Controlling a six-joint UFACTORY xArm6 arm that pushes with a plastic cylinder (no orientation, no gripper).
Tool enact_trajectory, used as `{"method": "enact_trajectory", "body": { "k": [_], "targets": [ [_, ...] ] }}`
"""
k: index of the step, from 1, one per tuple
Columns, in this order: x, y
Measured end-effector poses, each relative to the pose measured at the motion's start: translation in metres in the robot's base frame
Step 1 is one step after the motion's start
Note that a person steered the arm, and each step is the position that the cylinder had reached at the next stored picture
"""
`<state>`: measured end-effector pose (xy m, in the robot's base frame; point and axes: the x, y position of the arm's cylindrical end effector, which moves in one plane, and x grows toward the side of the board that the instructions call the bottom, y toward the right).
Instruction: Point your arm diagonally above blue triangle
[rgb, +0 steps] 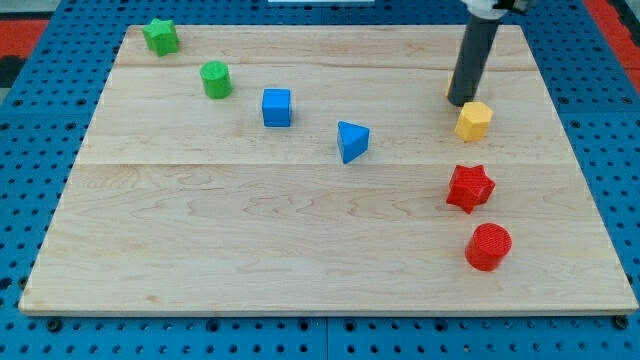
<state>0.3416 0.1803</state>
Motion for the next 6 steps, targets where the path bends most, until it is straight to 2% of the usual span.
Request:
{"method": "enact_trajectory", "body": {
  "k": [1,2,3,5,6],
  "targets": [
    [0.0,-0.016],
    [0.0,-0.076],
    [0.0,-0.098],
    [-0.018,-0.107],
    [-0.022,-0.158]
  ]
}}
